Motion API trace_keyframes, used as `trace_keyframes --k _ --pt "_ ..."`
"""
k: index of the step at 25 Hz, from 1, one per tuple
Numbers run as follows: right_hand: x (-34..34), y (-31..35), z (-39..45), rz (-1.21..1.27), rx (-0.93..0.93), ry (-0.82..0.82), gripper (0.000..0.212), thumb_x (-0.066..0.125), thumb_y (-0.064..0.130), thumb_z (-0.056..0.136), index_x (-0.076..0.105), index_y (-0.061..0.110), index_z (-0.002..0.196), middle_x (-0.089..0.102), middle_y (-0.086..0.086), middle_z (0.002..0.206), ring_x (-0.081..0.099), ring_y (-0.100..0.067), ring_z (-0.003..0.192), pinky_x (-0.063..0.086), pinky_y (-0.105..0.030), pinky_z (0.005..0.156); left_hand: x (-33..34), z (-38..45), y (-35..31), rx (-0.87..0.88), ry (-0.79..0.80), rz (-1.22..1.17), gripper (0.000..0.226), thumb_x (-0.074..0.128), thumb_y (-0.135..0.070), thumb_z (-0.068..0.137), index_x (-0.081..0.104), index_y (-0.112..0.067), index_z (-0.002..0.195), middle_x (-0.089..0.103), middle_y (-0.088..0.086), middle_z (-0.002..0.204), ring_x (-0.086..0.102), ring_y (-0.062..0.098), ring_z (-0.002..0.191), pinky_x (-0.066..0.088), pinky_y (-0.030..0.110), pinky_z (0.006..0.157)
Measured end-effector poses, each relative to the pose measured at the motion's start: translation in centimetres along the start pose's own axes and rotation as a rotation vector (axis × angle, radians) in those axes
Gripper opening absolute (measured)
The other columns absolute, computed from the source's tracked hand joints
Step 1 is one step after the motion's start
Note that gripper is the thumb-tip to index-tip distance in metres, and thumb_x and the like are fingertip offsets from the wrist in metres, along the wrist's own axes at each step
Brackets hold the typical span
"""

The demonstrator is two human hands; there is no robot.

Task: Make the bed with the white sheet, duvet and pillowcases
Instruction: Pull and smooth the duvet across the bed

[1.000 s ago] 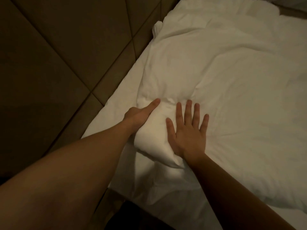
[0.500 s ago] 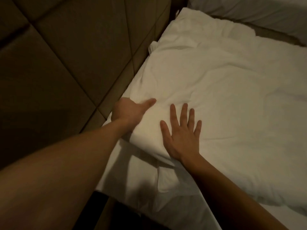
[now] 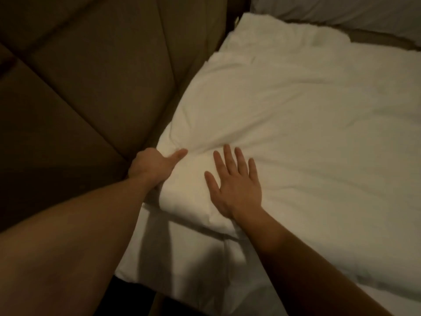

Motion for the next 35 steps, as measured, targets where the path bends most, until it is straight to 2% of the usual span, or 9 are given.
trace_keyframes --k 4,6,9,17,19,22,25,29,35 --pt "-0.2 -3.9 -0.1 -0.077 0.018 -0.088 0.068 0.009 0.061 0.100 0.003 0.031 0.160 -0.011 0.006 0.167 -0.014 -0.018 0.154 -0.008 -0.046 0.123 1.7 -0.3 -3.2 0.075 -0.214 0.138 0.092 0.061 -0.068 0.083 0.029 -0.011 0.147 0.040 0.018 0.147 0.039 0.039 0.134 0.037 0.052 0.106" --pt "-1.6 -5.7 0.0 -0.091 0.032 -0.151 0.065 0.013 0.058 0.101 0.007 0.031 0.161 -0.008 0.006 0.168 -0.011 -0.018 0.154 -0.005 -0.046 0.124 2.2 -2.5 -9.7 0.489 -0.301 -0.024 0.070 0.049 -0.050 0.093 0.027 -0.019 0.153 0.032 0.012 0.156 0.027 0.034 0.144 0.024 0.054 0.117" --pt "-4.1 -10.0 0.3 -0.124 0.100 -0.228 0.064 0.012 0.051 0.101 0.012 0.028 0.161 -0.002 0.004 0.168 -0.006 -0.018 0.155 -0.003 -0.047 0.124 6.3 -7.1 -19.6 0.931 -0.044 -0.030 0.055 0.026 -0.049 0.104 0.016 -0.040 0.157 0.010 -0.006 0.167 0.001 0.023 0.154 0.004 0.059 0.121" --pt "-1.8 -25.3 -7.6 -0.051 0.399 -0.274 0.065 0.011 0.062 0.101 0.002 0.036 0.160 -0.005 0.005 0.168 -0.007 -0.027 0.155 0.004 -0.052 0.124 12.4 -4.4 -16.1 0.607 0.109 0.323 0.069 0.008 -0.075 0.094 -0.015 -0.048 0.153 -0.027 -0.017 0.162 -0.028 0.022 0.149 -0.013 0.072 0.111" --pt "-1.9 -23.7 -7.5 0.024 0.415 -0.304 0.066 0.012 0.062 0.100 0.003 0.035 0.160 -0.003 -0.001 0.169 -0.004 -0.033 0.154 0.004 -0.057 0.122 12.2 -7.4 -18.3 0.686 0.116 0.200 0.068 0.015 -0.069 0.098 -0.011 -0.043 0.156 -0.026 -0.013 0.163 -0.028 0.023 0.149 -0.010 0.072 0.112" --pt "-0.4 -19.1 -8.9 0.004 0.162 -0.223 0.064 0.014 0.062 0.101 0.000 0.039 0.159 -0.006 0.006 0.168 -0.008 -0.027 0.154 -0.002 -0.055 0.121 14.8 -14.4 -19.3 0.958 0.126 0.220 0.061 0.017 -0.064 0.100 -0.010 -0.052 0.153 -0.024 -0.017 0.163 -0.025 0.017 0.150 -0.006 0.075 0.110" --pt "0.6 -23.3 -13.7 -0.038 0.314 -0.077 0.066 0.009 0.067 0.098 -0.006 0.042 0.158 -0.009 0.012 0.167 -0.010 -0.024 0.154 -0.002 -0.054 0.123 15.7 -15.3 -15.2 0.784 0.172 0.354 0.062 0.015 -0.070 0.098 -0.016 -0.056 0.149 -0.026 -0.017 0.162 -0.024 0.018 0.151 -0.002 0.076 0.109" --pt "-5.6 -25.3 -15.7 0.070 0.450 0.125 0.069 0.010 0.070 0.097 -0.014 0.043 0.156 -0.021 0.009 0.165 -0.018 -0.024 0.153 -0.006 -0.055 0.122 8.6 -17.3 -16.7 0.694 0.176 0.450 0.074 0.009 -0.078 0.092 -0.008 -0.045 0.156 -0.018 -0.008 0.166 -0.017 0.023 0.153 0.001 0.072 0.115" --pt "-28.6 -18.0 -17.1 0.132 0.228 -0.085 0.073 0.010 0.072 0.097 -0.008 0.038 0.158 -0.022 0.005 0.165 -0.022 -0.021 0.152 -0.006 -0.053 0.123 -12.7 -26.1 -27.5 0.730 -0.106 0.261 0.074 0.013 -0.079 0.092 0.001 -0.047 0.157 -0.011 -0.008 0.168 -0.016 0.020 0.153 0.002 0.068 0.116"
Point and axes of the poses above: each hand's wrist, its own z-axis towards the middle knuckle, its own x-axis out of the palm, y = z × x, the point moved 7 cm from there along z, towards the middle knuckle
